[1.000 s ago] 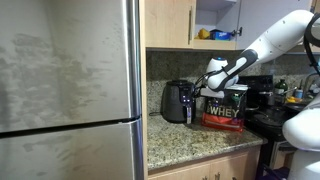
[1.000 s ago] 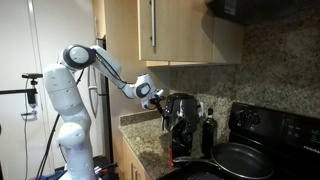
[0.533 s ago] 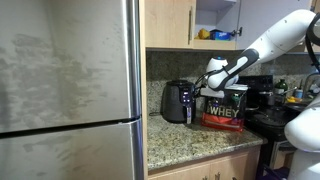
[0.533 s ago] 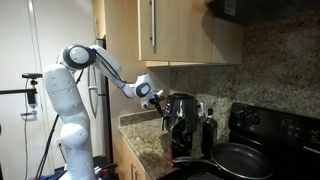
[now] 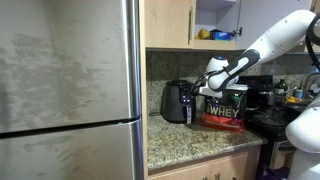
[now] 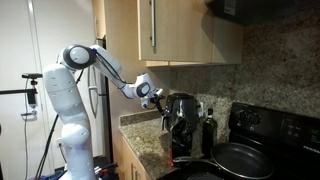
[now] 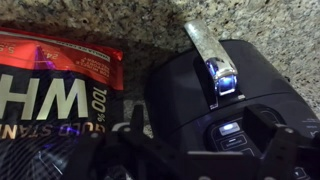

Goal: Pull the food basket out of the air fryer

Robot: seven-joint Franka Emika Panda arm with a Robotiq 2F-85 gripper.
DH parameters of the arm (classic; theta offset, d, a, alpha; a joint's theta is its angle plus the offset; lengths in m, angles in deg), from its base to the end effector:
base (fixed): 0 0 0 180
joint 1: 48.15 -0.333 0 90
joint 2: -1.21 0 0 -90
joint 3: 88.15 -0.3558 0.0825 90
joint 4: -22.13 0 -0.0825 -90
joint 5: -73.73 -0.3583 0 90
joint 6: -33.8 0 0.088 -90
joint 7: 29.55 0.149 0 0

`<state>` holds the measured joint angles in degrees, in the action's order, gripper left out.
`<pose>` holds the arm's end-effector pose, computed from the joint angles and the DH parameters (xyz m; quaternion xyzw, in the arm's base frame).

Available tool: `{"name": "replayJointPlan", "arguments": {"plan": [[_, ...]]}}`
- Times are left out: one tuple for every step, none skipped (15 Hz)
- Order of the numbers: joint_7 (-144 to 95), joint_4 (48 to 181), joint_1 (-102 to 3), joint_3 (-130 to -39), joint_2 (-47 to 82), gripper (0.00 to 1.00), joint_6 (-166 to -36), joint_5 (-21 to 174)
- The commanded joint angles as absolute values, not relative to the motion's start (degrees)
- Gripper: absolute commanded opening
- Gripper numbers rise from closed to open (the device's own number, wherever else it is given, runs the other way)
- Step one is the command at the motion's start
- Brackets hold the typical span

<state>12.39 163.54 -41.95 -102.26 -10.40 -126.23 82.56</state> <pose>0.4831 0.0752 0.4442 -0.9396 0.2174 -0.2603 0.0457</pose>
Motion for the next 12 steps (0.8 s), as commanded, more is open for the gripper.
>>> {"name": "replayJointPlan", "arguments": {"plan": [[12.4,163.5,-42.0,-102.2,-10.4,1.00,-126.3,82.6],[12.4,163.5,-42.0,-102.2,-10.4,1.00,-126.2,82.6],[12.4,163.5,-42.0,-102.2,-10.4,1.00,-126.2,82.6],[12.4,163.5,-42.0,-102.2,-10.4,1.00,-126.2,82.6],[12.4,163.5,-42.0,-102.2,-10.4,1.00,-126.2,82.6],[8.9,162.6,-45.3,-100.0,-10.9,1.00,-119.5,78.6],[7.1,162.4,-46.7,-99.2,-10.5,1.00,-118.7,75.7],[7.4,162.4,-47.1,-99.0,-10.6,1.00,-117.5,74.2],[8.3,162.5,-47.3,-98.9,-10.8,1.00,-117.4,73.5],[8.8,162.6,-47.5,-98.8,-10.8,1.00,-118.1,73.2],[9.8,162.8,-47.4,-98.9,-10.8,1.00,-118.7,73.7],[9.1,157.0,-46.6,-98.1,-7.3,1.00,-116.9,74.2]]}}
